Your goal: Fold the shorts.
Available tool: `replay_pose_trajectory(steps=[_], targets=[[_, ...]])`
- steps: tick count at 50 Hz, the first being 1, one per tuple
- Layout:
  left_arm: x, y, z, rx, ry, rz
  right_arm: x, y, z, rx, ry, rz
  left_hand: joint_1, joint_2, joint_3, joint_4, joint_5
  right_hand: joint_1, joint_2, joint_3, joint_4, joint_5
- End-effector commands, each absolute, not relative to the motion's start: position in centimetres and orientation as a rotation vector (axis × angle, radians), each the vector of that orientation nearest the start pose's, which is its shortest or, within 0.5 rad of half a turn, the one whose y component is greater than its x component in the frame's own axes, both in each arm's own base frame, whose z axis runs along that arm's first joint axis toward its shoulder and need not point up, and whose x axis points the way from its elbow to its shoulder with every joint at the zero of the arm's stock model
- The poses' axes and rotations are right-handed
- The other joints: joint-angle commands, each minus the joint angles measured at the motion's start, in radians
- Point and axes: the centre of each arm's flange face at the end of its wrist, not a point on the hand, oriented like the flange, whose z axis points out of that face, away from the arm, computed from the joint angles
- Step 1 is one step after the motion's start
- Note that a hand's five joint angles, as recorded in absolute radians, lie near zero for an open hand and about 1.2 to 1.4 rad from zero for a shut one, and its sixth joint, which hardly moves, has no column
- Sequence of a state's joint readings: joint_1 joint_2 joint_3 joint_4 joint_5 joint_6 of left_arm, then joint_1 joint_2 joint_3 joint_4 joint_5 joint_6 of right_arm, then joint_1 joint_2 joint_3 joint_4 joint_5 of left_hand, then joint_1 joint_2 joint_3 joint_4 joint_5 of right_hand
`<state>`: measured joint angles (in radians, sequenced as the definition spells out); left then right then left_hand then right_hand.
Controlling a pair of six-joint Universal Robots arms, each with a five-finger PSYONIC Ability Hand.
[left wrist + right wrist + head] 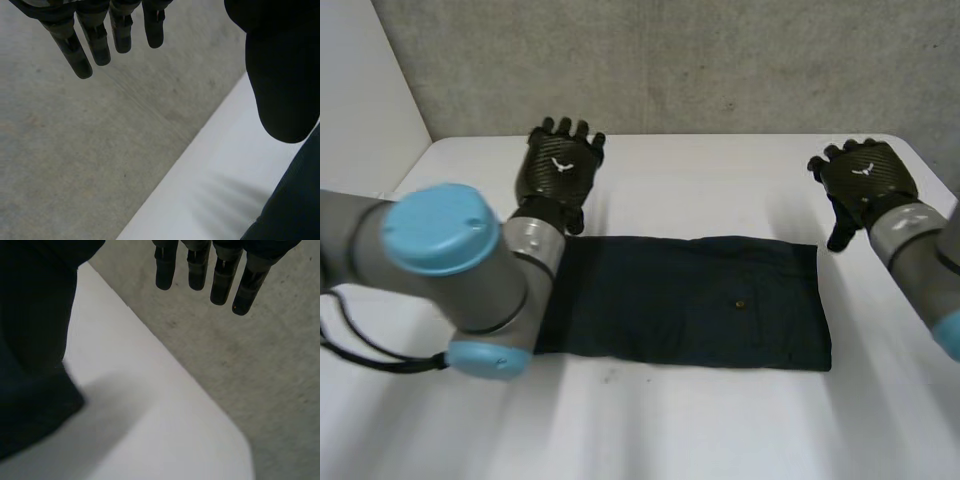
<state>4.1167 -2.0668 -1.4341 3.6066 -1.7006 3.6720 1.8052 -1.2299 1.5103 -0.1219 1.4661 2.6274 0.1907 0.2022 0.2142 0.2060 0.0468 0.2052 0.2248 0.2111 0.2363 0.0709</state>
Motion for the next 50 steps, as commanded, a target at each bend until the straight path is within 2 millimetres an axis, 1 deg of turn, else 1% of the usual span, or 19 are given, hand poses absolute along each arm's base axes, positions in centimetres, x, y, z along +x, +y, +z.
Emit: replay_pose_trajectory(steps=[1, 3, 6, 9, 14, 17, 21, 25, 31, 32, 36, 37, 40, 41, 44, 45, 48, 49, 50], targets=[[-29.9, -23.0, 21.7, 0.838, 2.172, -2.291, 21.5, -25.0, 19.8, -0.964, 2.361, -1.613, -0.001, -0.012, -0.024, -0.016, -0.031, 0.155, 0.136, 0.149, 0.124, 0.115], [-29.4, -22.3, 20.8, 0.815, 2.26, -2.257, 21.1, -23.8, 17.9, -0.97, 2.372, -1.523, 0.002, -0.009, -0.021, -0.013, -0.028, 0.191, 0.171, 0.185, 0.16, 0.151], [-28.8, -21.2, 19.2, 0.798, 2.372, -2.191, 20.7, -23.2, 16.1, -0.965, 2.362, -1.543, 0.002, -0.009, -0.021, -0.013, -0.028, 0.2, 0.18, 0.194, 0.169, 0.159], [-28.5, -20.8, 18.3, 0.806, 2.401, -2.15, 20.7, -23.3, 15.1, -0.968, 2.34, -1.591, 0.002, -0.009, -0.021, -0.013, -0.028, 0.214, 0.195, 0.208, 0.183, 0.174], [-28.4, -21.0, 18.1, 0.799, 2.403, -2.144, 20.9, -24.1, 12.8, -0.982, 2.343, -1.624, 0.002, -0.009, -0.021, -0.013, -0.028, 0.323, 0.303, 0.317, 0.292, 0.282], [-28.4, -21.2, 18.1, 0.792, 2.401, -2.144, 20.5, -24.5, 12.2, -0.992, 2.388, -1.625, 0.002, -0.009, -0.021, -0.013, -0.028, 0.475, 0.455, 0.469, 0.444, 0.435], [-28.4, -21.0, 18.1, 0.797, 2.402, -2.143, 20.1, -25.0, 12.2, -1.005, 2.432, -1.66, -0.001, -0.012, -0.024, -0.016, -0.031, 1.187, 1.168, 1.181, 1.156, 1.147], [-28.3, -20.9, 18.0, 0.798, 2.405, -2.139, 19.8, -25.5, 12.4, -1.01, 2.431, -1.683, -0.001, -0.012, -0.024, -0.016, -0.031, 1.191, 1.172, 1.185, 1.16, 1.151], [-28.2, -20.8, 18.0, 0.795, 2.405, -2.136, 18.3, -26.5, 12.7, -1.016, 2.485, -1.7, -0.001, -0.012, -0.024, -0.016, -0.031, 1.191, 1.172, 1.185, 1.16, 1.151], [-28.2, -20.9, 18.0, 0.791, 2.405, -2.135, 18.1, -26.7, 12.9, -1.025, 2.489, -1.706, -0.001, -0.012, -0.024, -0.016, -0.031, 1.191, 1.172, 1.185, 1.16, 1.151], [-28.0, -21.0, 18.3, 0.773, 2.395, -2.144, 17.9, -27.0, 15.7, -1.14, 2.463, -1.81, -0.001, -0.012, -0.024, -0.016, -0.031, 1.191, 1.172, 1.185, 1.16, 1.151], [-27.9, -21.0, 18.5, 0.769, 2.391, -2.149, 17.9, -27.2, 17.2, -1.226, 2.447, -1.864, -0.004, -0.015, -0.027, -0.019, -0.034, 1.191, 1.172, 1.185, 1.16, 1.151], [-27.6, -21.3, 19.0, 0.741, 2.375, -2.164, 17.9, -27.4, 19.2, -1.38, 2.417, -1.926, -0.004, -0.015, -0.027, -0.019, -0.034, 1.191, 1.172, 1.185, 1.16, 1.151], [-27.5, -21.4, 19.1, 0.733, 2.372, -2.167, 18.2, -27.5, 20.2, -1.486, 2.388, -1.943, -0.004, -0.015, -0.027, -0.019, -0.034, 1.191, 1.172, 1.185, 1.16, 1.151], [-27.1, -21.7, 19.5, 0.702, 2.359, -2.177, 19.0, -27.4, 21.4, -1.611, 2.325, -1.975, -0.004, -0.015, -0.027, -0.019, -0.034, 1.191, 1.172, 1.185, 1.16, 1.151], [-27.1, -21.8, 19.6, 0.699, 2.357, -2.178, 20.4, -26.9, 22.3, -1.681, 2.241, -2.004, -0.007, -0.018, -0.03, -0.022, -0.037, 1.191, 1.172, 1.185, 1.16, 1.151], [-26.9, -21.9, 20.1, 0.679, 2.345, -2.199, 23.7, -25.2, 23.2, -1.796, 2.041, -2.039, -0.012, -0.024, -0.036, -0.028, -0.043, 1.191, 1.172, 1.185, 1.16, 1.151], [-26.8, -22.0, 20.2, 0.672, 2.343, -2.202, 26.1, -23.6, 23.7, -1.862, 1.889, -2.055, -0.012, -0.024, -0.036, -0.028, -0.043, 1.191, 1.172, 1.185, 1.16, 1.151], [-26.6, -22.1, 20.5, 0.656, 2.339, -2.212, 27.3, -22.8, 23.8, -1.9, 1.82, -2.051, -0.012, -0.024, -0.036, -0.028, -0.043, 1.191, 1.172, 1.185, 1.16, 1.151]])
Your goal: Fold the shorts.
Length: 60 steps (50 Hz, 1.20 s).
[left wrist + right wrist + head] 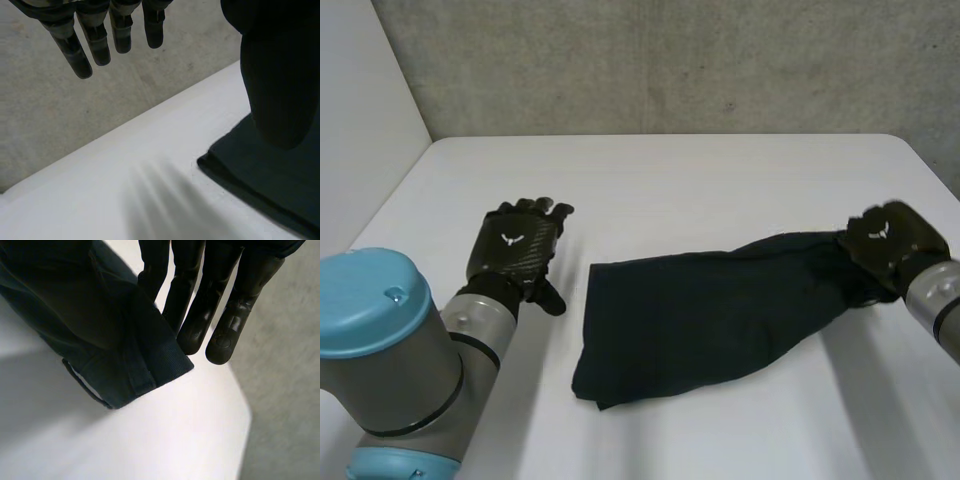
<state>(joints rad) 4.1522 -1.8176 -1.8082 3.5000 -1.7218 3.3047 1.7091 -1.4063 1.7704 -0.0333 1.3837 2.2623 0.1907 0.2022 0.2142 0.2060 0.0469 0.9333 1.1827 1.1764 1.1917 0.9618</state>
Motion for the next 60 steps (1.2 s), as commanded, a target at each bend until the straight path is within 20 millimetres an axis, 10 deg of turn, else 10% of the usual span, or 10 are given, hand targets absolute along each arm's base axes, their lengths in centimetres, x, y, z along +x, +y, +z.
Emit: replay_pose_trajectory(steps=[1, 7, 13, 14, 18, 30, 44, 49, 54, 60], targets=[[-26.6, -22.1, 20.6, 0.649, 2.337, -2.215, 28.5, -21.8, 23.6, -1.94, 1.751, -2.037, -0.012, -0.024, -0.036, -0.028, -0.043, 0.463, 0.214, 0.22, 0.205, 0.26], [-25.9, -22.6, 21.4, 0.597, 2.308, -2.237, 35.2, -13.5, 20.5, -2.165, 1.238, -1.821, -0.015, -0.027, -0.039, -0.031, -0.046, 0.463, 0.214, 0.22, 0.205, 0.26], [-25.4, -22.9, 21.9, 0.554, 2.286, -2.245, 36.5, -10.7, 16.4, -2.181, 1.094, -1.574, -0.016, -0.028, -0.04, -0.031, -0.047, 0.463, 0.214, 0.22, 0.205, 0.26], [-25.4, -22.9, 21.9, 0.554, 2.286, -2.245, 36.5, -10.5, 16.1, -2.175, 1.088, -1.545, -0.016, -0.028, -0.04, -0.031, -0.047, 0.138, -0.111, -0.105, -0.12, -0.065], [-25.5, -22.9, 22.3, 0.554, 2.277, -2.256, 36.5, -10.9, 16.3, -2.134, 1.133, -1.555, -0.016, -0.028, -0.04, -0.031, -0.047, -0.759, -1.008, -1.002, -1.017, -0.962], [-28.0, -22.0, 25.3, 0.627, 2.235, -2.384, 33.1, -19.2, 25.4, -0.979, 1.77, -1.617, 0.014, 0.002, -0.01, -0.001, -0.017, -0.759, -1.008, -1.002, -1.017, -0.962], [-29.9, -20.1, 14.7, 0.878, 2.609, -1.781, 32.5, -24.2, 13.6, -1.185, 2.163, -1.361, 0.011, 0.0, -0.012, -0.004, -0.02, -0.759, -1.008, -1.002, -1.017, -0.962], [-29.8, -20.0, 12.7, 0.929, 2.647, -1.621, 32.2, -24.6, 12.6, -1.193, 2.198, -1.347, 0.017, 0.005, -0.007, 0.002, -0.014, -0.759, -1.008, -1.002, -1.017, -0.962], [-30.5, -20.5, 15.2, 0.923, 2.615, -1.742, 31.8, -25.2, 16.8, -1.135, 2.131, -1.506, 0.014, 0.002, -0.01, -0.001, -0.017, -0.759, -1.008, -1.002, -1.017, -0.962], [-30.6, -21.3, 25.3, 0.785, 2.423, -2.185, 31.3, -25.2, 24.8, -1.024, 1.908, -1.851, 0.011, 0.0, -0.012, -0.004, -0.02, -0.759, -1.008, -1.002, -1.017, -0.962]])
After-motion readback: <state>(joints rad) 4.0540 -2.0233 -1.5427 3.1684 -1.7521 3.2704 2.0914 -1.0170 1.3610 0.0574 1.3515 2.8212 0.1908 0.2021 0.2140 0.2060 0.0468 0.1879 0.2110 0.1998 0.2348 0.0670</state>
